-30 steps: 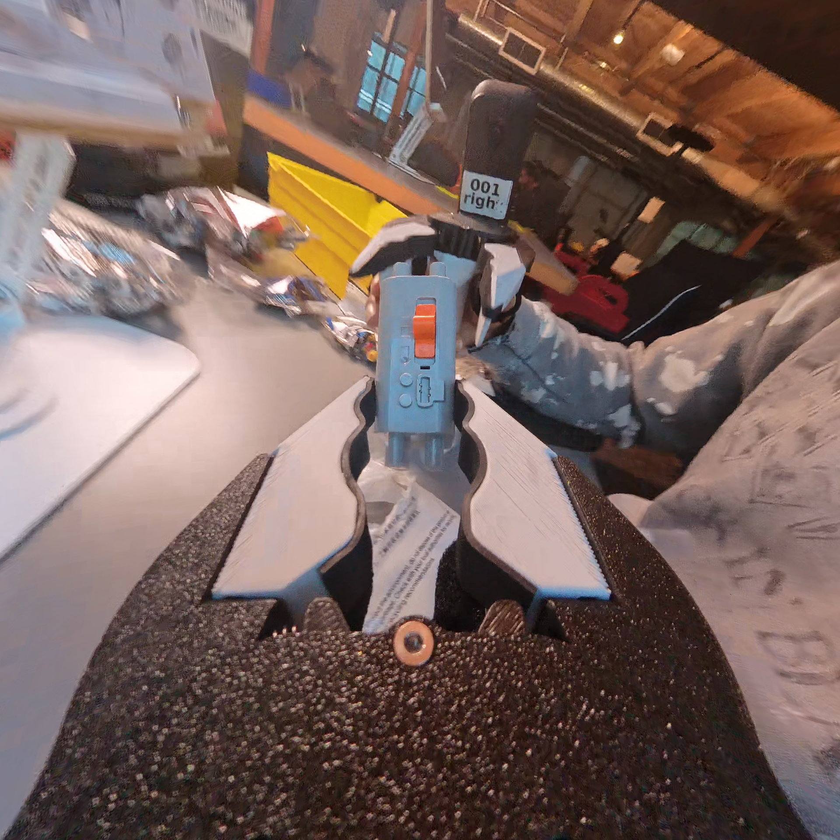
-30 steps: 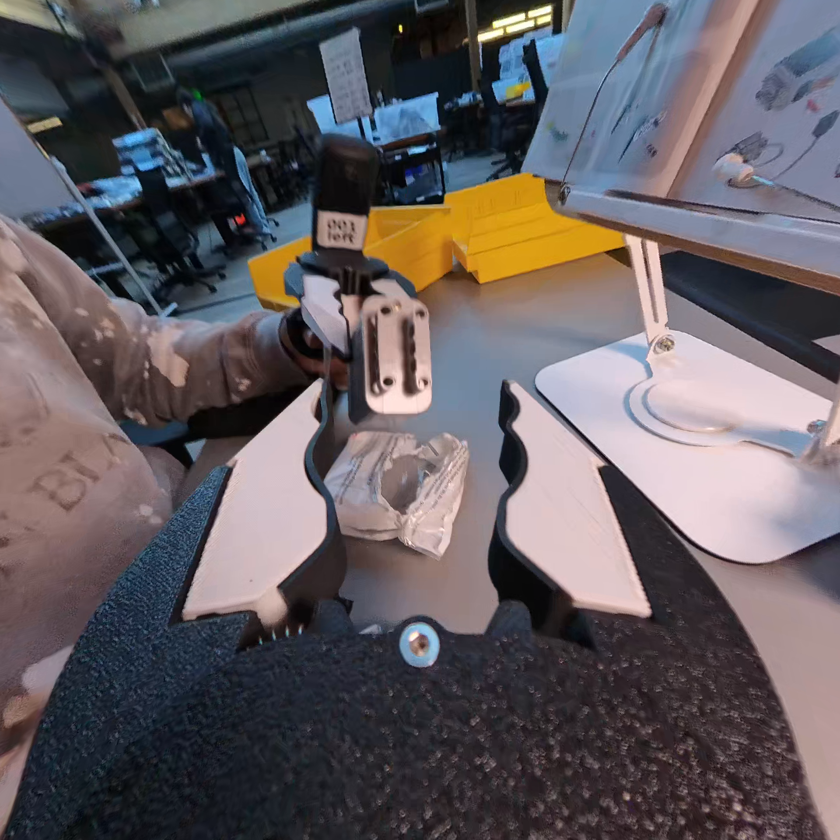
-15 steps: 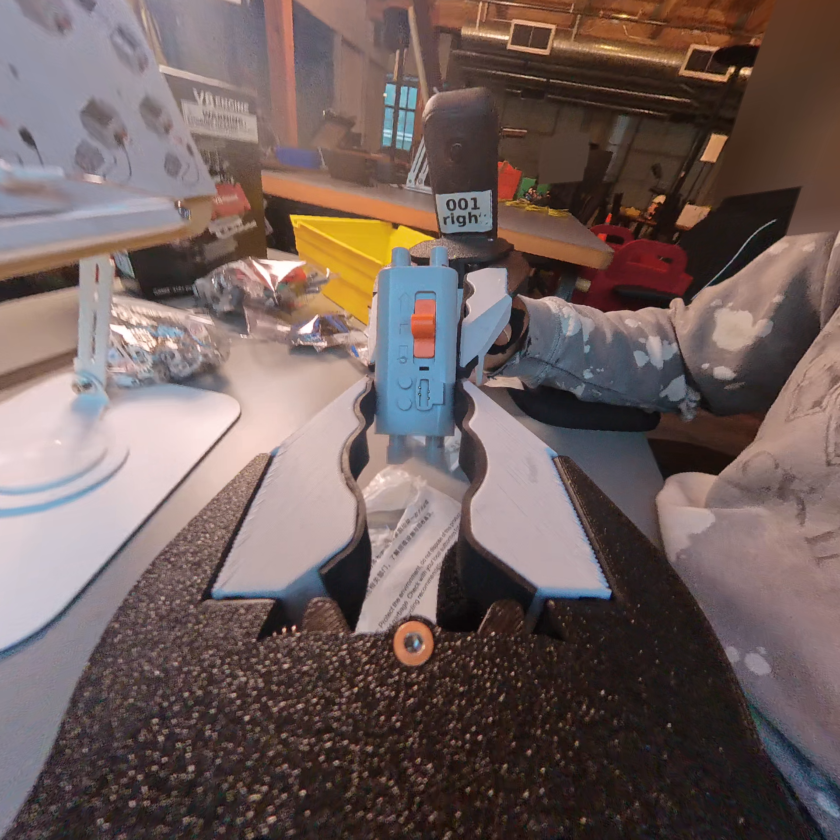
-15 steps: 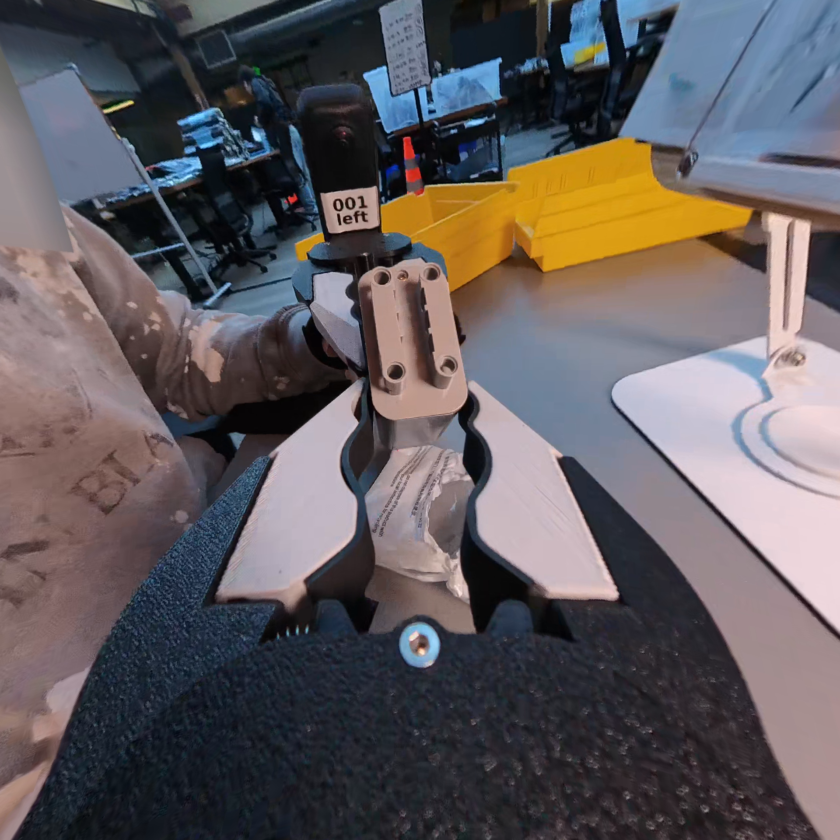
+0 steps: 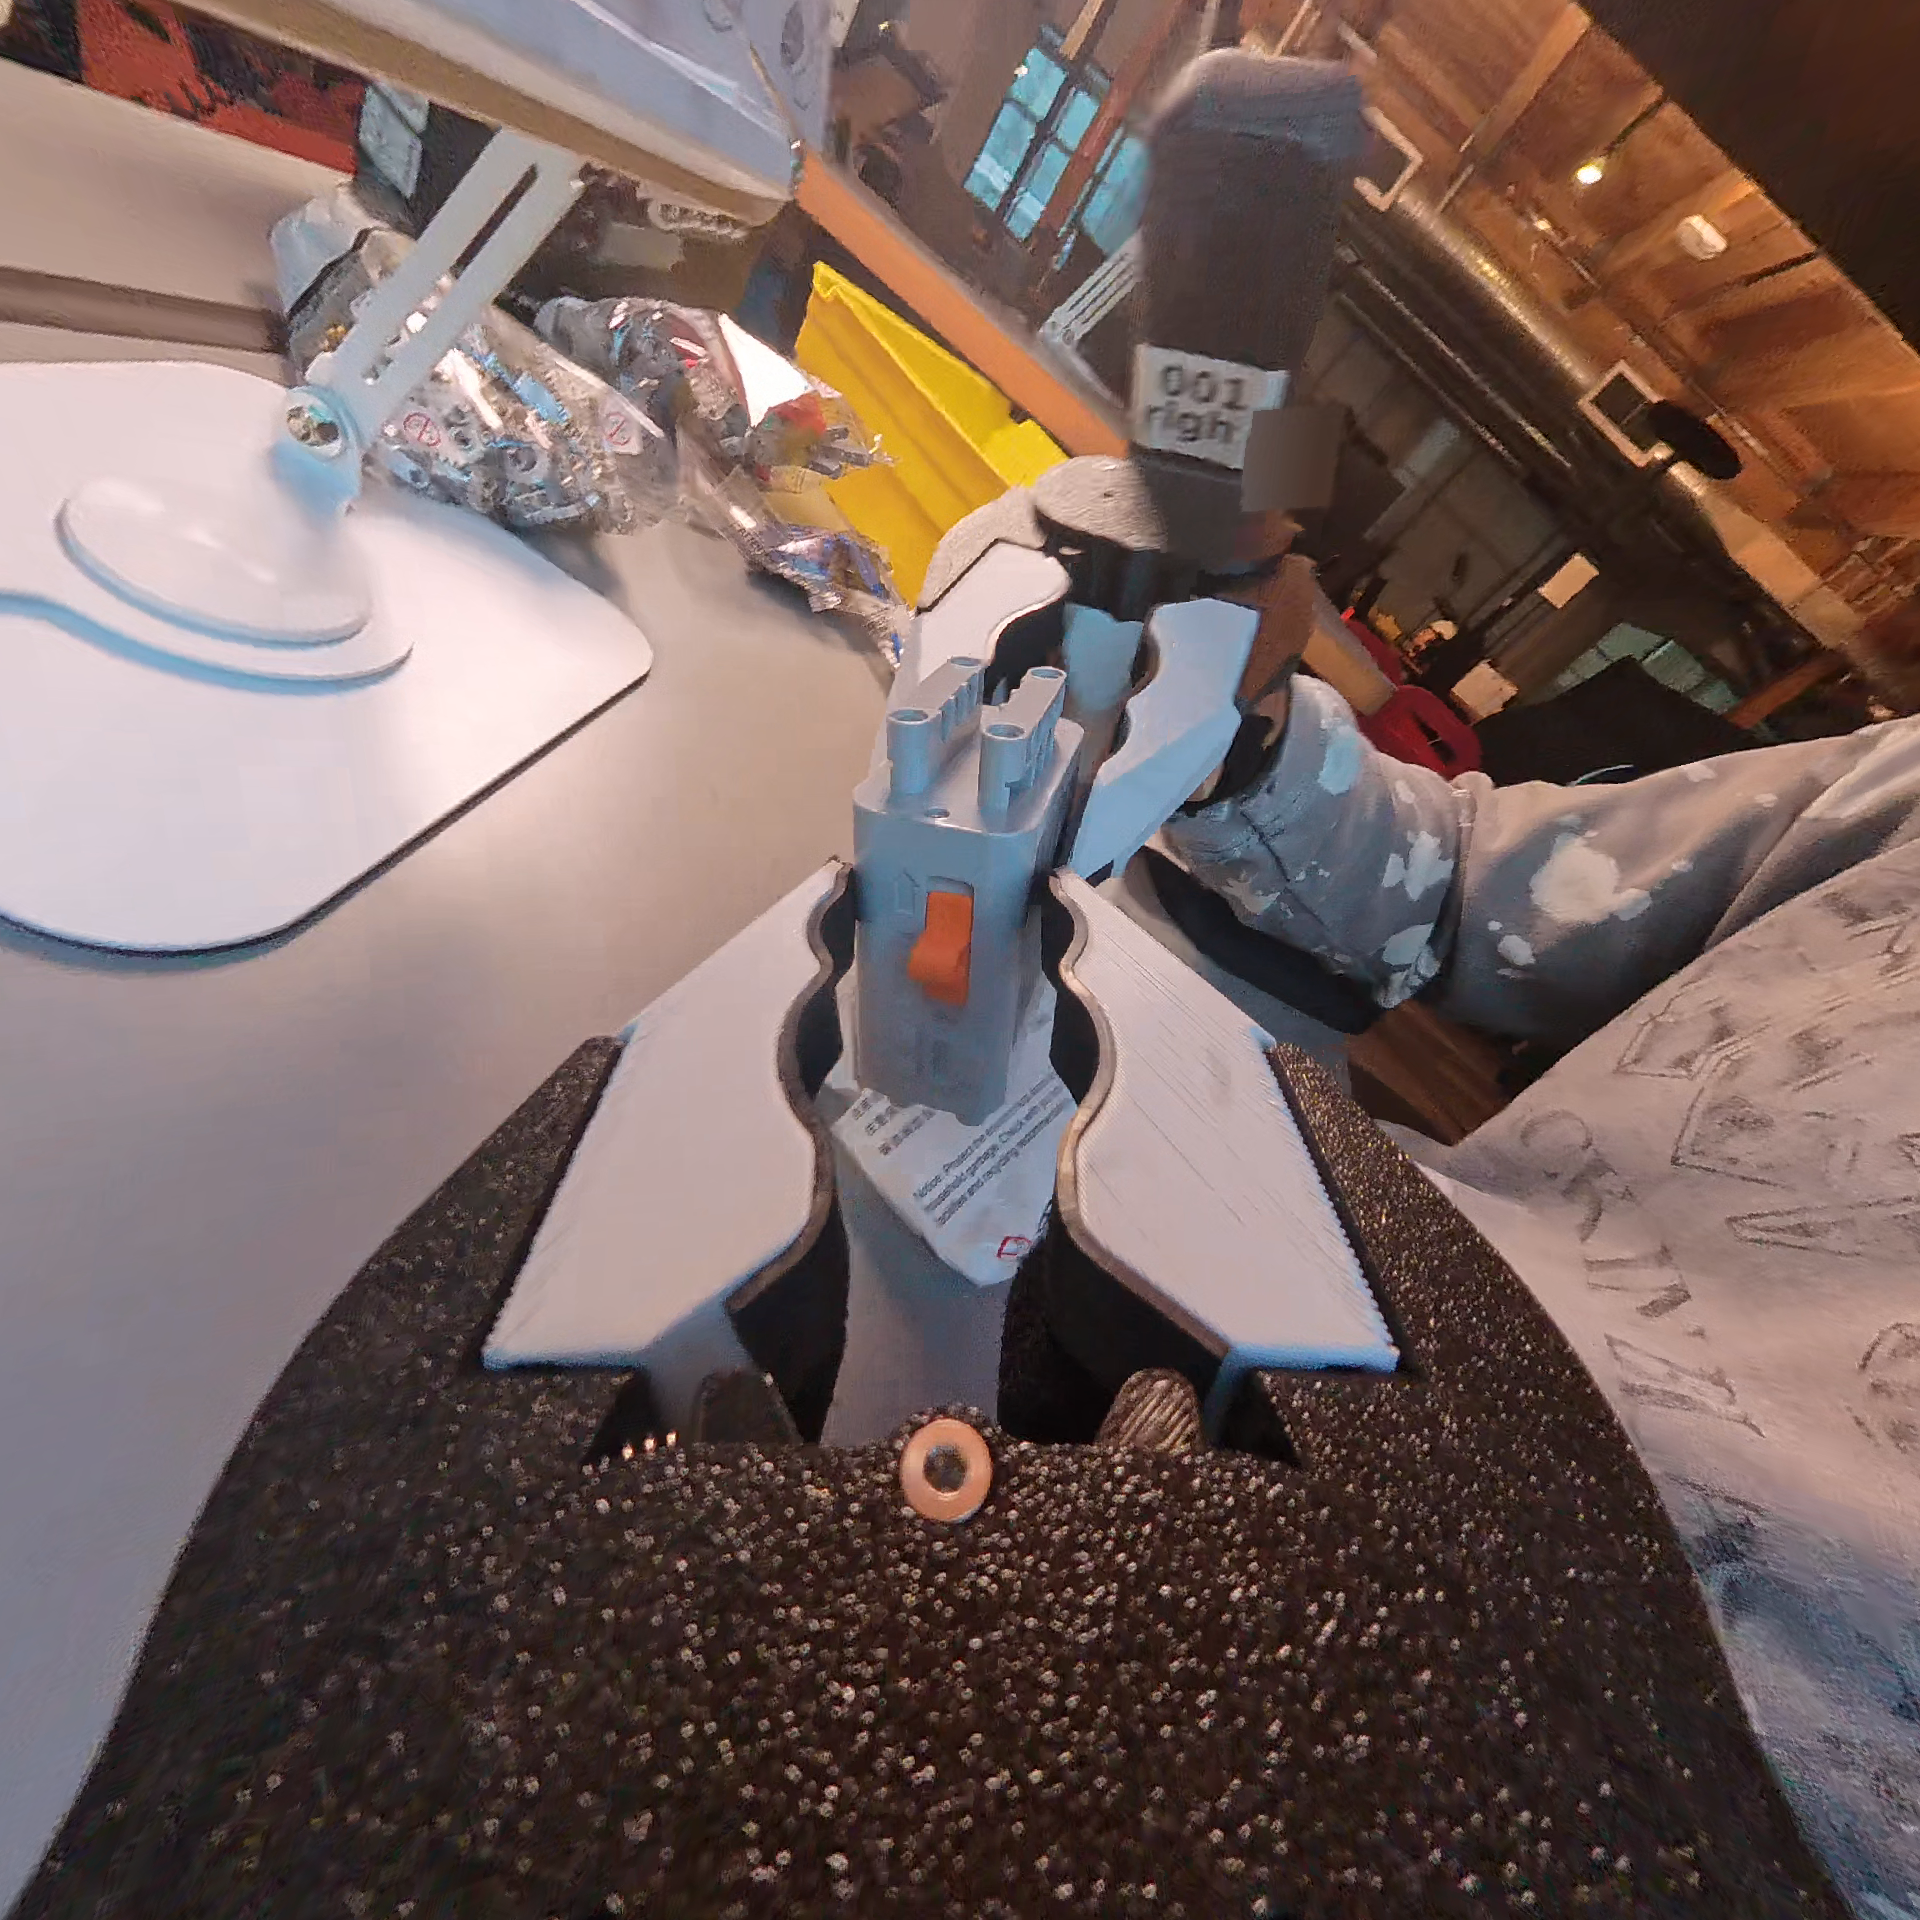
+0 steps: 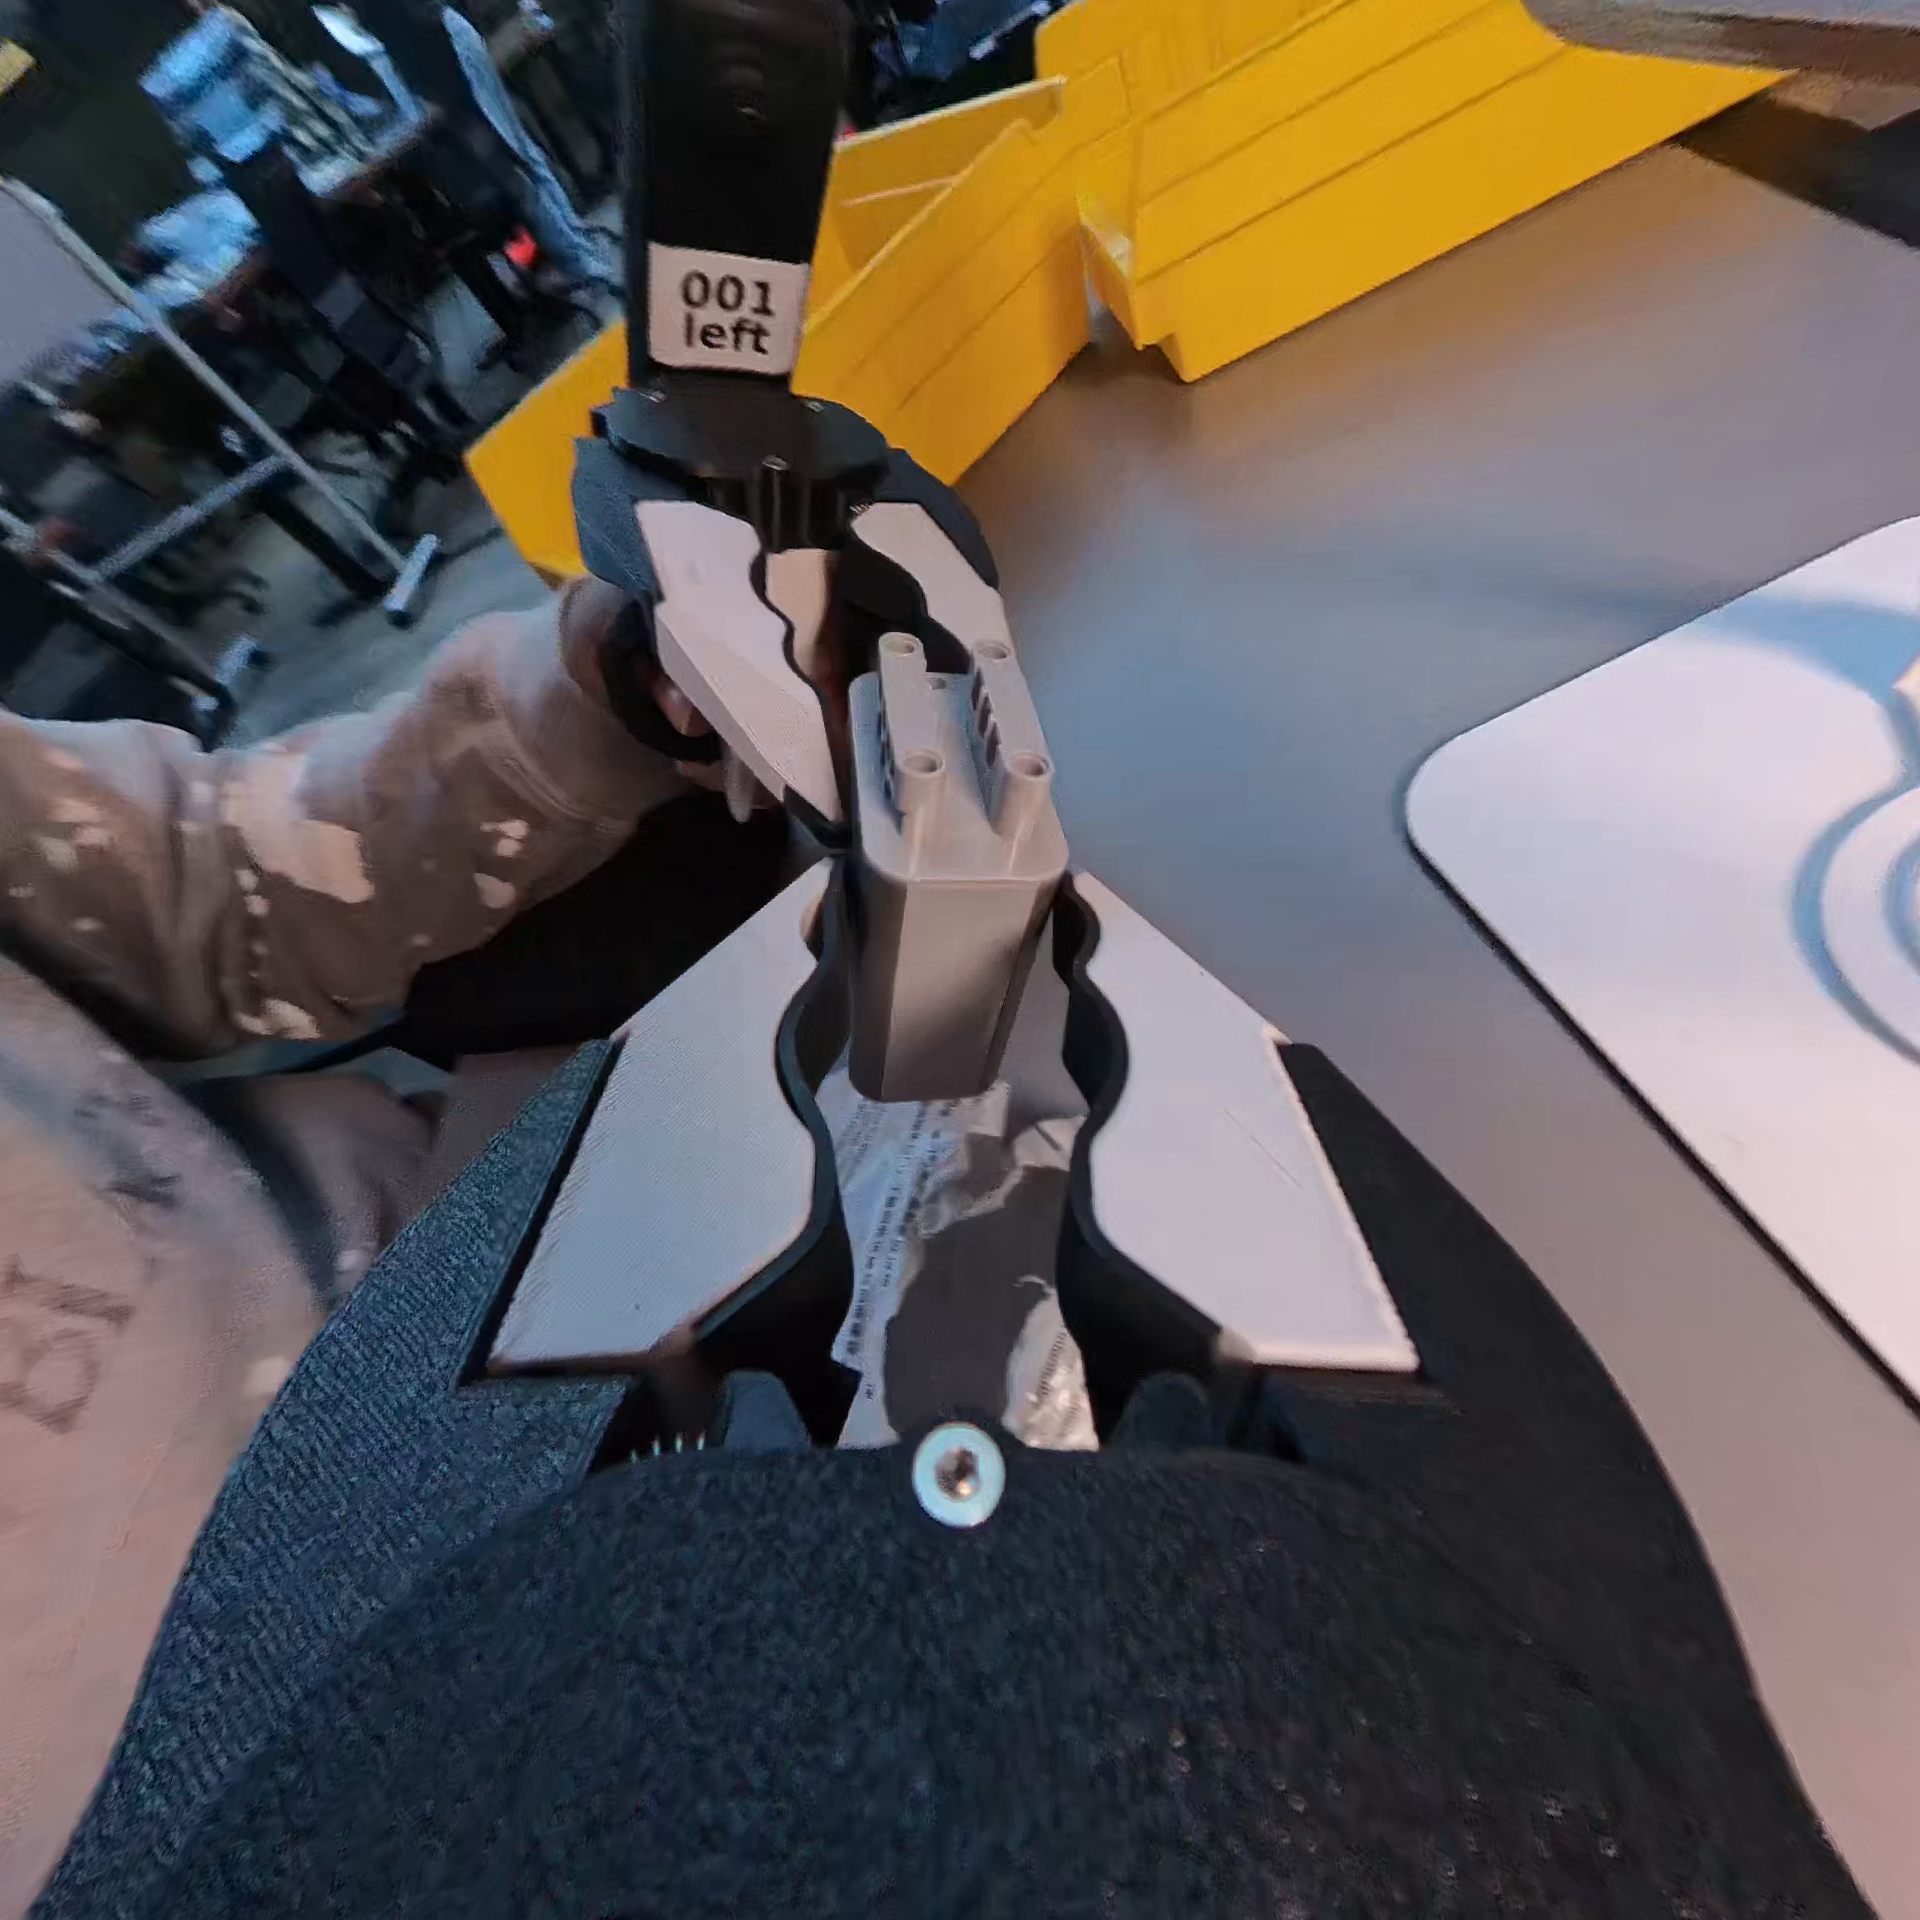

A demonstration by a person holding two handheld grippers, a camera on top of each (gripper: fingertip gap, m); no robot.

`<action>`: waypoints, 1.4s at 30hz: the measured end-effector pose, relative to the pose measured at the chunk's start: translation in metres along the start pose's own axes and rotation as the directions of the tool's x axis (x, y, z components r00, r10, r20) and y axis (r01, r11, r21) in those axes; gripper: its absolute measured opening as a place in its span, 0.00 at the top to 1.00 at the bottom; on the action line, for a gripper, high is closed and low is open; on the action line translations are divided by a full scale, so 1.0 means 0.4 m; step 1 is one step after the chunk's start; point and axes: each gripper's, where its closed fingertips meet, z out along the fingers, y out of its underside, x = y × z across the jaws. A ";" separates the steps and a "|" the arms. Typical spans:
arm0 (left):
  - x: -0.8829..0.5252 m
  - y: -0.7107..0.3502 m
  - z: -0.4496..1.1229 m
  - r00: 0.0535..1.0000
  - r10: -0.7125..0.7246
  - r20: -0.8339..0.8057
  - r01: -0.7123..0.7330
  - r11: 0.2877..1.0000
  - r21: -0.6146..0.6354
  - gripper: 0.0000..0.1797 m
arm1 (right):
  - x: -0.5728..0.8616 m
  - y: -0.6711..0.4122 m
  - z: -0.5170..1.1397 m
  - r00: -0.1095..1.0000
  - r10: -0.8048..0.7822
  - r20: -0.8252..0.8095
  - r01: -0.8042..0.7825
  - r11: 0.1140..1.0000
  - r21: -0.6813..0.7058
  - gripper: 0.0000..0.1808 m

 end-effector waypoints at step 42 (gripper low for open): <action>-0.022 -0.008 0.012 0.982 0.152 0.116 -0.156 0.987 0.028 0.74 | -0.020 0.206 -0.109 0.862 -0.486 -0.146 0.420 0.845 -0.332 1.00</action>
